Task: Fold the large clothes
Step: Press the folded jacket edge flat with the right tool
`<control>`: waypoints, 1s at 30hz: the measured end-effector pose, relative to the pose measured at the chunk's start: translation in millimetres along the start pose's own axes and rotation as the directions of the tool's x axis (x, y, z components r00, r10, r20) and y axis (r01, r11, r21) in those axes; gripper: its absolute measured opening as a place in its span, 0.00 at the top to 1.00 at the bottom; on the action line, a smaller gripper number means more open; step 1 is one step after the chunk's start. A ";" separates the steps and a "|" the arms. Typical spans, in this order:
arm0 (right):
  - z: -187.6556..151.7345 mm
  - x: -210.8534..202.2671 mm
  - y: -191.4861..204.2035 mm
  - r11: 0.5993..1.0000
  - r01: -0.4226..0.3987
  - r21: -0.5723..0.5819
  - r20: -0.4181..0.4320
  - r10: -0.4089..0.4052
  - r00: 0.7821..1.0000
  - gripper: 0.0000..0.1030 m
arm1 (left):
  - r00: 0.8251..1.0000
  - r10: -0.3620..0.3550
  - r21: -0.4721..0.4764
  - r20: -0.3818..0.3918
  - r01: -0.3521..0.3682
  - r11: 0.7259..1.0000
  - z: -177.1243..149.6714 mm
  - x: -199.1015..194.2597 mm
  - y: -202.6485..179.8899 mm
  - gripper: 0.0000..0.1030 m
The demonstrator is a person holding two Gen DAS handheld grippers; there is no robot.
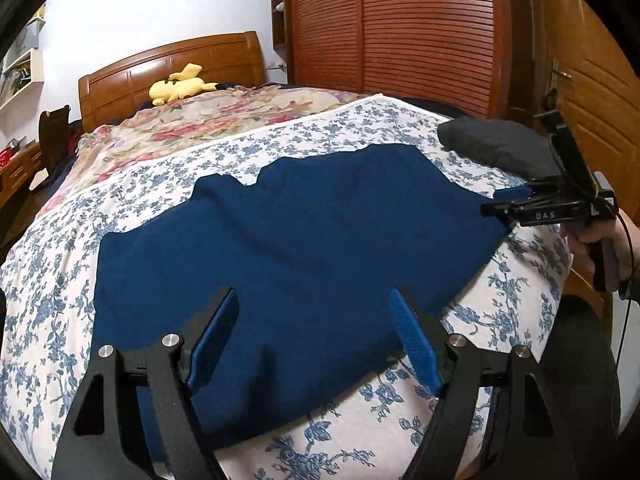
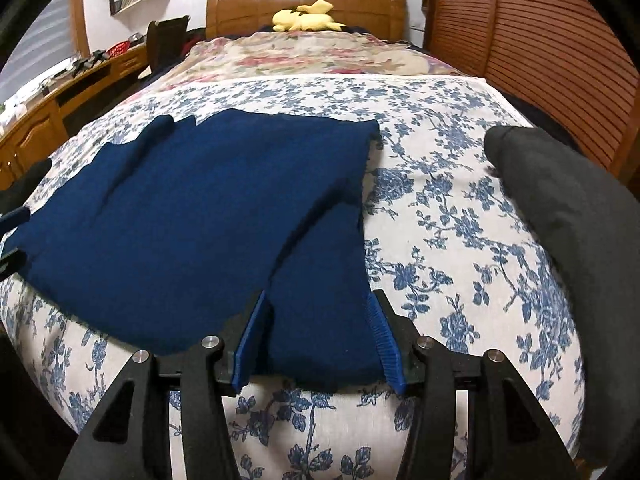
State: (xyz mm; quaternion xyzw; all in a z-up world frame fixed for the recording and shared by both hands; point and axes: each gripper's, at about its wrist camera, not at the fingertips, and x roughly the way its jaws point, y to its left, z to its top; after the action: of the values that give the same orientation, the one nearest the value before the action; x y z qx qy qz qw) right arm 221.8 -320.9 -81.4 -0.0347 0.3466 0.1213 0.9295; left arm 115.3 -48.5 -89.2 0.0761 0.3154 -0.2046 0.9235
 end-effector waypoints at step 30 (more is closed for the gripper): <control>-9.9 10.1 1.3 0.992 -0.103 0.073 -0.041 0.106 0.994 0.61 | 0.997 -0.018 -0.039 -0.081 0.015 0.999 -13.8 26.7 -2.3 0.24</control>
State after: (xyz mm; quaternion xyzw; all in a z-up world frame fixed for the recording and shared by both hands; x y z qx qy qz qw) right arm 222.6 -319.0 -95.5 0.0136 0.3725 0.1569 0.9146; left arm 125.9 -55.7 -116.5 0.0640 0.3573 -0.2027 0.9095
